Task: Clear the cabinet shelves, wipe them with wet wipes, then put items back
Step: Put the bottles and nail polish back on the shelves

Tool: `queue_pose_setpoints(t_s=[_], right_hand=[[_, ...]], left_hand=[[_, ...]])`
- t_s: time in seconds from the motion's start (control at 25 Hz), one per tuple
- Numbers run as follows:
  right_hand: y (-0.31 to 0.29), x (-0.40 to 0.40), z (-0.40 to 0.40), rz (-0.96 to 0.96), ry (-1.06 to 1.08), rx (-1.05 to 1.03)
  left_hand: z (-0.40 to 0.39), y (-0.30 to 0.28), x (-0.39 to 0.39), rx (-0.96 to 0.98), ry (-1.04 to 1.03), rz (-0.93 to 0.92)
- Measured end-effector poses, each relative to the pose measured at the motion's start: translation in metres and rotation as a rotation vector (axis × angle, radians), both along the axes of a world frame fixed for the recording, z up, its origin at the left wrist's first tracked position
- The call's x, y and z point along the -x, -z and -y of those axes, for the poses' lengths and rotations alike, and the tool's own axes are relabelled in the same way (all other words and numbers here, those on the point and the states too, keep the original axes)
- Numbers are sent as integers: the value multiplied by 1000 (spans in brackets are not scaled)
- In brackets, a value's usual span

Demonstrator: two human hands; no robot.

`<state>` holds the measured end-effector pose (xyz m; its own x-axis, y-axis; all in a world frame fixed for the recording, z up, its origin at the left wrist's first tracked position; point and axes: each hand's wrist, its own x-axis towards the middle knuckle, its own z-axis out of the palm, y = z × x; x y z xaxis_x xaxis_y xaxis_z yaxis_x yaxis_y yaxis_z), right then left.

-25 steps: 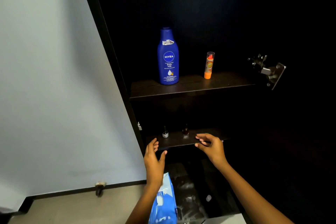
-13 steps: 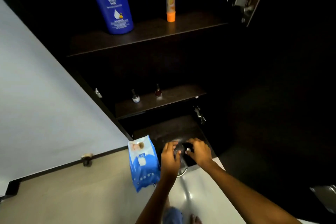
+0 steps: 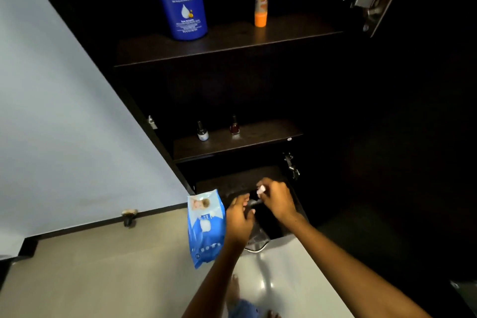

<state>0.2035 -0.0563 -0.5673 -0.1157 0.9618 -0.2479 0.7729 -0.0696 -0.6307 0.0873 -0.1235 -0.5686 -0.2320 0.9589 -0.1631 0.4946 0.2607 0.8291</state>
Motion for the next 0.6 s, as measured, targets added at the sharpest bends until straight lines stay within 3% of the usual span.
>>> queue_pose_setpoints(t_s=[0.12,0.32,0.44,0.6], right_hand=[[-43,1,-9,-153,5,-158],[-107,-6,-37,-163,79,-421],[-131,-6,-64,-78,128,-473],[-135,-4,-86,12,114,-443]], left_hand=[[-16,-38,-1,-84,-17,57],[-42,-92,2,-267,-15,97],[-58,-110,13,-322,64,-83],[-78,-114,27,-249,247,-396]])
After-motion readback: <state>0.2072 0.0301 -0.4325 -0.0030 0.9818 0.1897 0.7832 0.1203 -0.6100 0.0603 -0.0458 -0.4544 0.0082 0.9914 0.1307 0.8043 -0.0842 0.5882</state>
